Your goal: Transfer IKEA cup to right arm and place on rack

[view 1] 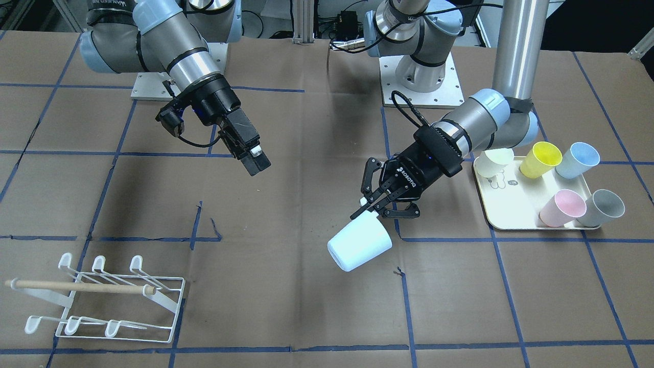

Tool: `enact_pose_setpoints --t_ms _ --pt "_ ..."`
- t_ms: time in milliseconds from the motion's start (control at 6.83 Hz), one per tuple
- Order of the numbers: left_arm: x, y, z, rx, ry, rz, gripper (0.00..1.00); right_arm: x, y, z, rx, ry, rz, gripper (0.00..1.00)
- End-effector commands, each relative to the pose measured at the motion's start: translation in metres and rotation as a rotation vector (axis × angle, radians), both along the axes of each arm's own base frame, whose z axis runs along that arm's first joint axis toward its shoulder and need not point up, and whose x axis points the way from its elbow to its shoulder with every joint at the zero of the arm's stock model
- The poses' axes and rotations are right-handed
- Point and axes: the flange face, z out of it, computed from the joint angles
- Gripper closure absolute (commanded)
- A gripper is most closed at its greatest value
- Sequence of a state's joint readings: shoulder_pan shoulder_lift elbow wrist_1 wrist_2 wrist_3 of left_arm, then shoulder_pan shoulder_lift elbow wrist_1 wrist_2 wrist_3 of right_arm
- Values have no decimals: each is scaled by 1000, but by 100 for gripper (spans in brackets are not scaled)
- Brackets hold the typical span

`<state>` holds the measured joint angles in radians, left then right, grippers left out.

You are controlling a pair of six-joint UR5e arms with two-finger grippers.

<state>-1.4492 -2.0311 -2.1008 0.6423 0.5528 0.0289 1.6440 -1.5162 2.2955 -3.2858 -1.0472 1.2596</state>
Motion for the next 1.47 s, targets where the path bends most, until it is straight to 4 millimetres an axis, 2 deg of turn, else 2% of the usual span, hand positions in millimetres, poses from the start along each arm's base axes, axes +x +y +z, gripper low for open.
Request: enact_pose_setpoints --t_ms 0,147,440,1026,1319 --pt "-50 12 -10 2 -25 13 100 3 3 -4 16 3 11 0" --pt "-65 18 -8 -2 -35 12 100 3 0 -10 58 3 13 1" --pt "-71 23 -5 -5 -34 0 100 4 -2 -8 53 -4 13 1" --pt "-74 33 -1 -6 -19 -44 99 12 -44 -4 122 -137 -58 1" --pt "-77 37 -3 0 -18 -53 99 17 -57 -9 114 -165 -33 2"
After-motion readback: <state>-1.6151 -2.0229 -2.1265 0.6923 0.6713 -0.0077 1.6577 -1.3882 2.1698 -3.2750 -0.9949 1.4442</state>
